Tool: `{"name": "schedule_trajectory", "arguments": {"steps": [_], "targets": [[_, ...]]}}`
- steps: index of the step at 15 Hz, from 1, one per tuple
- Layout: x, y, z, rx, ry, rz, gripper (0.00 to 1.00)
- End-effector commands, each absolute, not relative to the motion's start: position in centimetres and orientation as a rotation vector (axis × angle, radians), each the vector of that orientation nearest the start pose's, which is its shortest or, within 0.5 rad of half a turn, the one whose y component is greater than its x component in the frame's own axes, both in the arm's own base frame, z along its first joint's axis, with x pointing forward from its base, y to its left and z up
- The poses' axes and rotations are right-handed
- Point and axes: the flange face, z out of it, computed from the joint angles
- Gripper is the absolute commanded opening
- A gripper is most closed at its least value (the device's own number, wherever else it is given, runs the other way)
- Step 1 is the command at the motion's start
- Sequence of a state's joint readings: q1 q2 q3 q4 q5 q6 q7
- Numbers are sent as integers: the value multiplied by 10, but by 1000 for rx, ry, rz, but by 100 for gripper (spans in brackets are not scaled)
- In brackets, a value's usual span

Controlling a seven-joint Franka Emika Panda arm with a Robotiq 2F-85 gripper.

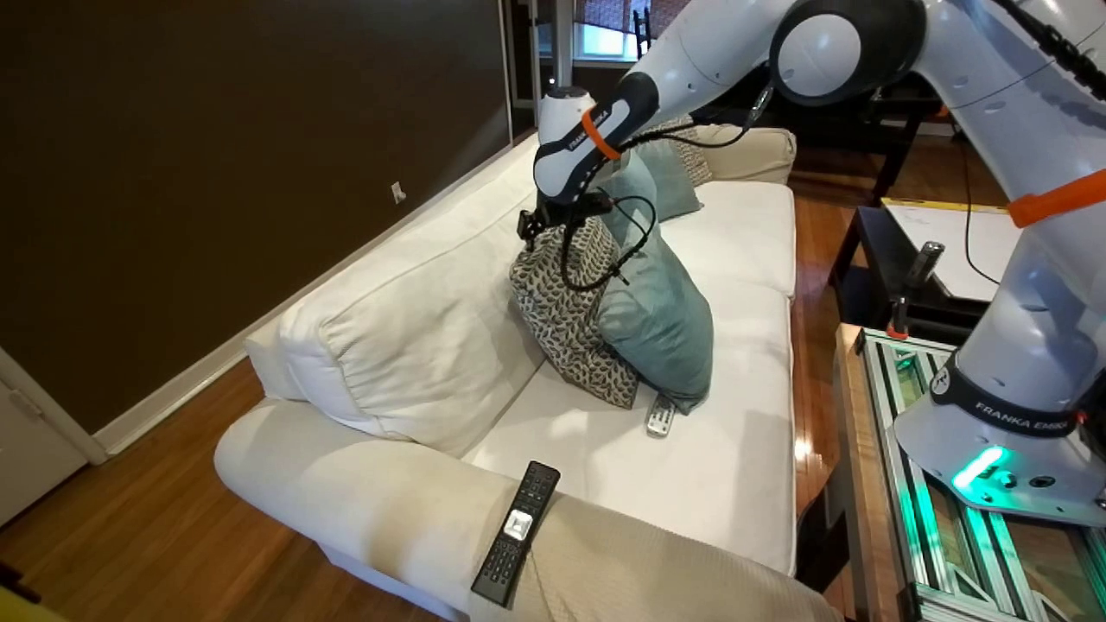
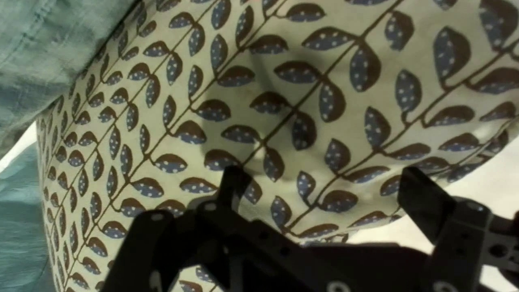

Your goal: Swap the blue pillow and the cheetah print pillows' places

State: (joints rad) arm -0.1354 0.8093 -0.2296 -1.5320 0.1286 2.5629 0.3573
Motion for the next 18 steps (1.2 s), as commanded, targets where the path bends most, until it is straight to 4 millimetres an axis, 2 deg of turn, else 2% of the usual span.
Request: {"name": "schedule_trajectory", "arguments": {"steps": [1,3,4,6,9,15,18], "targets": [[704,-234,181,-3004,1155,-472,100],[705,-234,165,-2989,1171,-484,100],[705,-233,158,-2988,1172,-465,74],[706,-231,149,-2965,1176,-429,70],[708,-227,147,-2914,1178,-381,45],[711,-229,155,-2782,1209,-367,2],[709,-229,175,-2711,1215,-384,0]]}}
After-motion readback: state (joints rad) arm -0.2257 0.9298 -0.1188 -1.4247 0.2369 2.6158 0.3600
